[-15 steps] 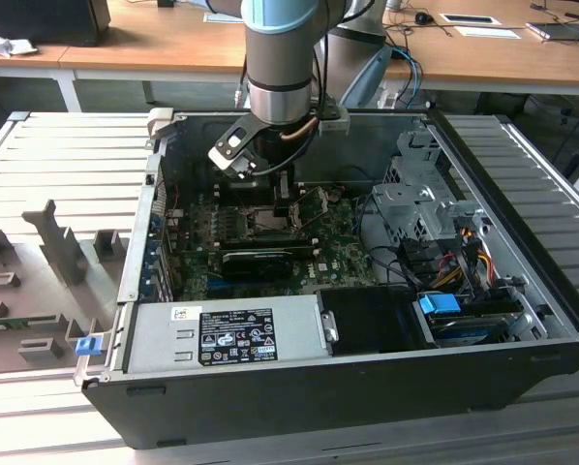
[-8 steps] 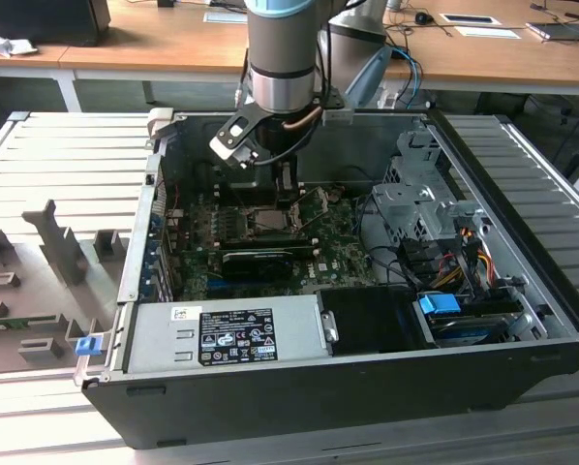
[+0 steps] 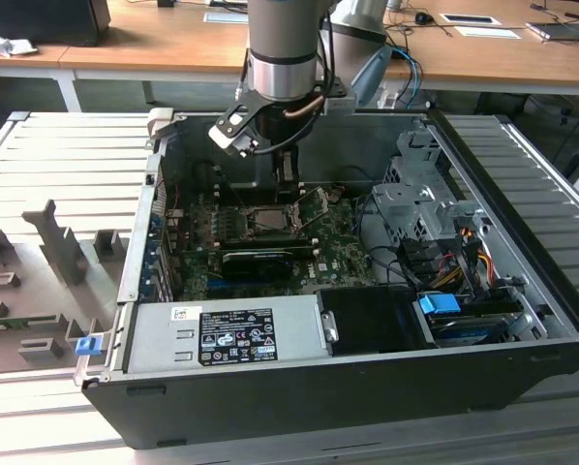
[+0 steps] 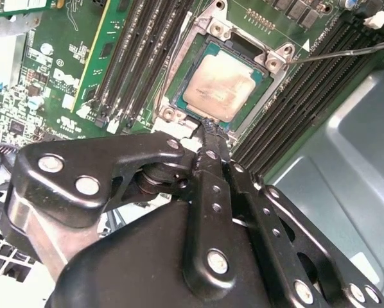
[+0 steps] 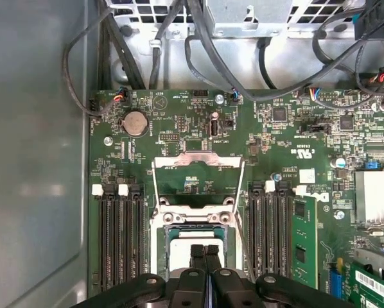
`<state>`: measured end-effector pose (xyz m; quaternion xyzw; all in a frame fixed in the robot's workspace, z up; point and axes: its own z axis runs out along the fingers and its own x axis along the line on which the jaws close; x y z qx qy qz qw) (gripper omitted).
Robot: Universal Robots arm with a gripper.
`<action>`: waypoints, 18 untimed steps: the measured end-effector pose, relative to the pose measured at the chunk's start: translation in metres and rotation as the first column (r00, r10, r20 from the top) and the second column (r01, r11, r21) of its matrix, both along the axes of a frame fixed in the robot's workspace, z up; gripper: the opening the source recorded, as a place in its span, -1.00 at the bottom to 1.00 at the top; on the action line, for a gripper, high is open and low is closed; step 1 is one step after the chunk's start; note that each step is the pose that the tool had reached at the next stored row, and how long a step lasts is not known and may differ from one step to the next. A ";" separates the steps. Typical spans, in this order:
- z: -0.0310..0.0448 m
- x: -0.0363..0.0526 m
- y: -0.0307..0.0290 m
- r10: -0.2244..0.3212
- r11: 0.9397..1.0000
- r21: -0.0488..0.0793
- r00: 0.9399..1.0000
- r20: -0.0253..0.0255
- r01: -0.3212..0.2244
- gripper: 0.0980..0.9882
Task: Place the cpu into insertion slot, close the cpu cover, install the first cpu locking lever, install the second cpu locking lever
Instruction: 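Close the cpu cover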
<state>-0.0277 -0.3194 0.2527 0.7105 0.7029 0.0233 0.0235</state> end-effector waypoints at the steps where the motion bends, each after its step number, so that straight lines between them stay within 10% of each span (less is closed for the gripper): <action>1: 0.0025 0.0000 0.0000 0.000 1.000 0.000 1.000 0.000 0.000 -0.98; 8: 0.0087 0.0038 0.0000 0.000 1.000 0.000 1.000 -0.002 0.000 -0.98; 18: 0.0089 0.0421 0.0000 0.000 1.000 0.000 1.000 -0.014 0.000 -0.98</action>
